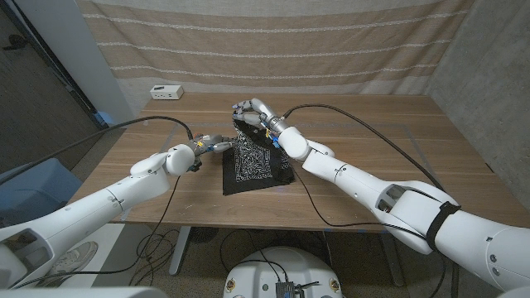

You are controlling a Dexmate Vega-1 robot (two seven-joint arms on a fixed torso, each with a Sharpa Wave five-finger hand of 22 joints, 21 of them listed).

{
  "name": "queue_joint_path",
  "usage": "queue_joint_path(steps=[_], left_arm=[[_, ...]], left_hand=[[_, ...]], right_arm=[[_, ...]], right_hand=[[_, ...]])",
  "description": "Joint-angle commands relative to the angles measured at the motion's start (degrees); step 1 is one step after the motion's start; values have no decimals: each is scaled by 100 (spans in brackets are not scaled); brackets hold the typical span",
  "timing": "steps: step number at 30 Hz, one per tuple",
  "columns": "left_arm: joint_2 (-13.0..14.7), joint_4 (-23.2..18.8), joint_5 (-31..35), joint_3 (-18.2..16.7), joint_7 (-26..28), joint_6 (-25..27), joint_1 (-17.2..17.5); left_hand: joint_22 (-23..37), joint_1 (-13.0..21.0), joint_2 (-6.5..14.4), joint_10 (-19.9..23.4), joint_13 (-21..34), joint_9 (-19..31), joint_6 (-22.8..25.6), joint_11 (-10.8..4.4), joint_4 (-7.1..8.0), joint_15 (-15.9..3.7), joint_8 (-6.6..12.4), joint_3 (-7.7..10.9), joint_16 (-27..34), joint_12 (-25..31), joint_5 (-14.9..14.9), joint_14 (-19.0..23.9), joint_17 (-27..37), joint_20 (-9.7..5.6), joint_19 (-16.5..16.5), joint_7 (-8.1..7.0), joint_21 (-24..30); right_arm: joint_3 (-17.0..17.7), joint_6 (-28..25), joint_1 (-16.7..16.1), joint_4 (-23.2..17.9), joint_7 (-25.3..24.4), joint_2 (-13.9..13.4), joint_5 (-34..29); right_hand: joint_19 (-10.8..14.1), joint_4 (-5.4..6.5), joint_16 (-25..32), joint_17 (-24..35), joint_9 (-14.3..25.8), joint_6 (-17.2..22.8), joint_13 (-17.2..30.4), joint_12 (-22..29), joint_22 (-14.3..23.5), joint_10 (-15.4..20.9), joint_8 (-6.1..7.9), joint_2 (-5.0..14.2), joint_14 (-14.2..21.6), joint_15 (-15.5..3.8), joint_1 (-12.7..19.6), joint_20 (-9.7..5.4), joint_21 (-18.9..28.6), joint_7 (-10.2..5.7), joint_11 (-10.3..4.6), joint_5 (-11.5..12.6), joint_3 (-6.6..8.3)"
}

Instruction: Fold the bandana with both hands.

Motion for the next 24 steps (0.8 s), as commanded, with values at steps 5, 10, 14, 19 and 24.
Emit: queue_joint_path(steps=[5,10,14,19,24], left_arm=[[251,-462,239,-157,276,231,197],[484,-1051,585,-413,804,596,548],[689,-1561,838,-665,1144,958,861],[985,-2265,1188,-1142,1937,1356,1506],[924,-2385,1733,-1380,3128,1359,2019]], left_hand=[[0,87,95,16,18,33,58,153,-148,25,55,5,52,50,-17,145,10,-55,-13,72,43],[-17,232,-21,300,35,46,536,311,-385,59,179,-4,96,162,-10,440,13,-22,142,250,98],[-21,309,-26,479,47,54,717,321,-496,60,205,10,122,220,-3,616,18,-12,182,302,109],[-9,386,-25,1319,150,103,1500,513,-718,23,341,-12,241,507,2,1423,65,57,491,543,217],[54,373,137,2028,385,175,2141,551,-766,-96,479,-67,517,832,19,2467,183,-34,1129,722,492]], right_arm=[[-543,-18,584,1645,-216,627,-167],[-701,-129,675,1758,-118,617,-221],[-809,-253,689,1661,-93,546,-303],[-906,-371,707,1578,-41,487,-377],[-938,-441,678,1429,20,418,-392]], right_hand=[[19,79,76,38,-25,-77,21,-44,31,-36,-84,31,-27,-449,-29,8,-6,-144,70,-9,-29],[9,89,79,47,-37,-84,24,-50,32,-43,-100,39,-46,-428,-40,29,-11,-163,79,-8,-40],[6,92,85,53,-42,-88,26,-57,32,-52,-109,43,-50,-426,-44,31,-12,-177,96,-6,-47],[4,89,89,57,-42,-83,28,-59,33,-51,-111,44,-57,-431,-40,37,-13,-168,87,-2,-51],[-6,82,93,61,-33,-88,30,-63,33,-55,-112,42,-60,-435,-33,38,-18,-171,98,1,-54]])
